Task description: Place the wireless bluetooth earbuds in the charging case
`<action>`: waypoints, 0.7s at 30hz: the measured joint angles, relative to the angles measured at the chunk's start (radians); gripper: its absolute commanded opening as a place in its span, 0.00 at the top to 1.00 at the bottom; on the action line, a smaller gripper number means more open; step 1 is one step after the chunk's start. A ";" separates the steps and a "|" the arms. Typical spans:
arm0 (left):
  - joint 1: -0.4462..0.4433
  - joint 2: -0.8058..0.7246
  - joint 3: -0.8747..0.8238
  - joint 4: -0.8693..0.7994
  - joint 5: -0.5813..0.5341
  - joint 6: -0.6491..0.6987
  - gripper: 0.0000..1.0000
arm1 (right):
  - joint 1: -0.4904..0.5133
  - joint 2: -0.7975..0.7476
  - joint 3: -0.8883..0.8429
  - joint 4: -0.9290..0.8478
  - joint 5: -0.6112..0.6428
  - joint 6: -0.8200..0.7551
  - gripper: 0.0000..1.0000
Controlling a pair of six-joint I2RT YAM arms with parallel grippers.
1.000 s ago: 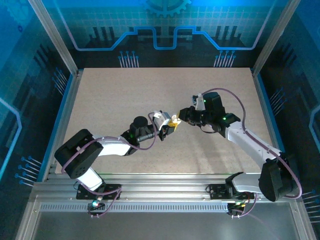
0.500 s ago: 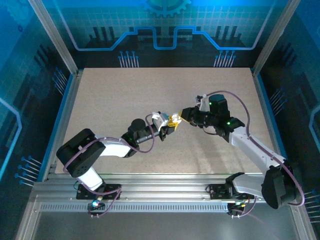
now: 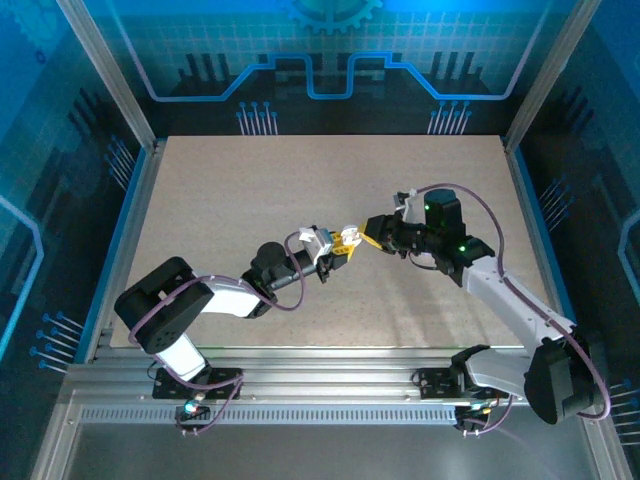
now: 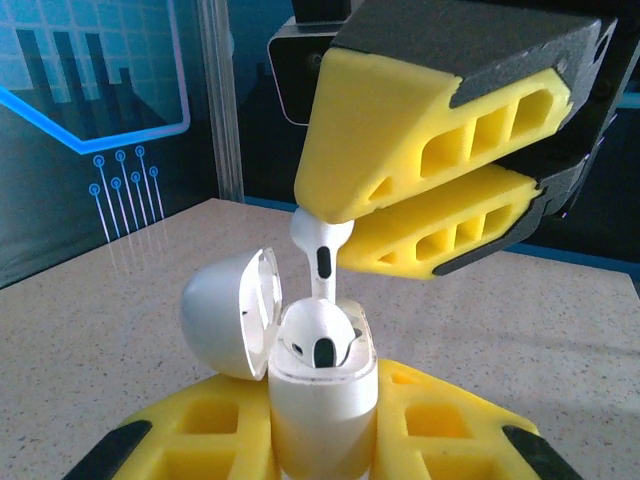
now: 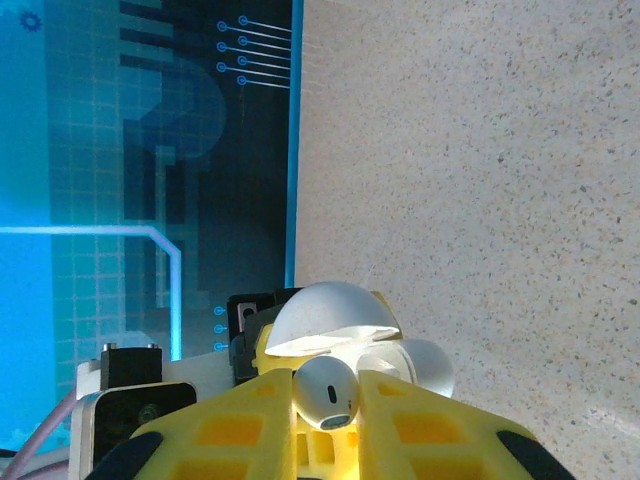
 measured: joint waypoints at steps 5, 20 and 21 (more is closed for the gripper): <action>0.000 0.000 -0.001 0.016 0.006 0.016 0.90 | -0.004 -0.007 -0.011 0.024 -0.020 0.023 0.80; 0.000 0.000 -0.001 0.046 0.014 0.027 0.90 | -0.021 -0.010 -0.033 0.097 -0.078 0.083 0.81; 0.000 0.000 -0.001 0.047 0.014 0.027 0.90 | -0.023 -0.010 -0.034 0.101 -0.084 0.087 0.81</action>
